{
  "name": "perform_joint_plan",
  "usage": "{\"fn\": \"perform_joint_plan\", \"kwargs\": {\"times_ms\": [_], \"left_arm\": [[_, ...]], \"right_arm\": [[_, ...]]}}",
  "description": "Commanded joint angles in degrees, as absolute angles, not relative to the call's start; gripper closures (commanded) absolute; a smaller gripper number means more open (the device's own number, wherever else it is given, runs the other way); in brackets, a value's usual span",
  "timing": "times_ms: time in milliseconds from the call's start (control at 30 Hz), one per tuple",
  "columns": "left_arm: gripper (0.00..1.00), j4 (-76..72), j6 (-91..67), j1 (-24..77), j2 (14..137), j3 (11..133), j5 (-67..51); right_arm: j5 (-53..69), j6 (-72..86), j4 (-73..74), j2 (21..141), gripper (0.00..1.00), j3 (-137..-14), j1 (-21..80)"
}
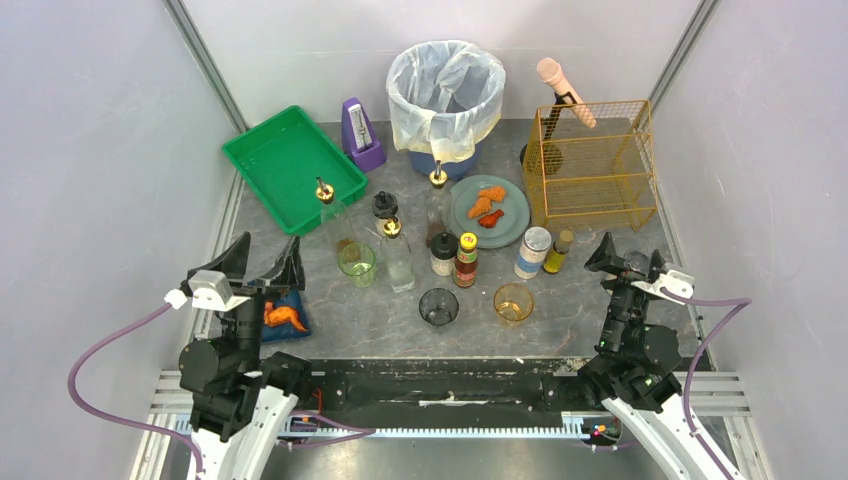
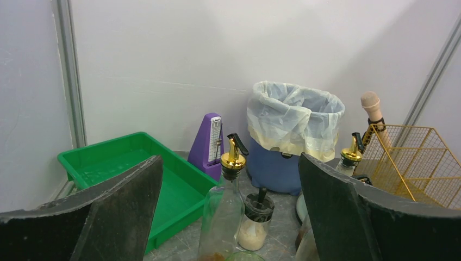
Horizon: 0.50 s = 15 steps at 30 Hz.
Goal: Clear the kitchen counter
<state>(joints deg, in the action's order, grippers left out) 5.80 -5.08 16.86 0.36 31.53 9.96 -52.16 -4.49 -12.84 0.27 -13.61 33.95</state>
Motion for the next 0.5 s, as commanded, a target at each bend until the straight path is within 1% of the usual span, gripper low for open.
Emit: {"fn": "perform_joint_plan", "kwargs": {"times_ms": [0,133,233,367,467], "left_arm": [[0.0,4.57,-6.15,17.0,-1.58,32.28,9.71],[0.0,5.41,-7.27,17.05,-0.77,33.03,10.03],[0.0,6.47,-8.96,17.03,-0.26,34.12,9.04],[0.0,10.99,-10.91,17.05,3.05,37.11,8.76],[0.0,14.73,-11.72,17.05,3.65,38.18,8.04]], "right_arm": [[-51.3,-3.05,-13.13,-9.04,0.02,-14.56,33.91],[-49.38,-0.61,-12.48,-7.61,0.02,-14.97,33.99],[-47.18,2.9,-9.71,-3.69,0.02,-17.53,33.93],[-44.39,8.72,-3.75,6.93,0.02,-22.87,33.92],[-40.83,12.75,2.96,17.18,0.02,-28.78,33.93]]}}
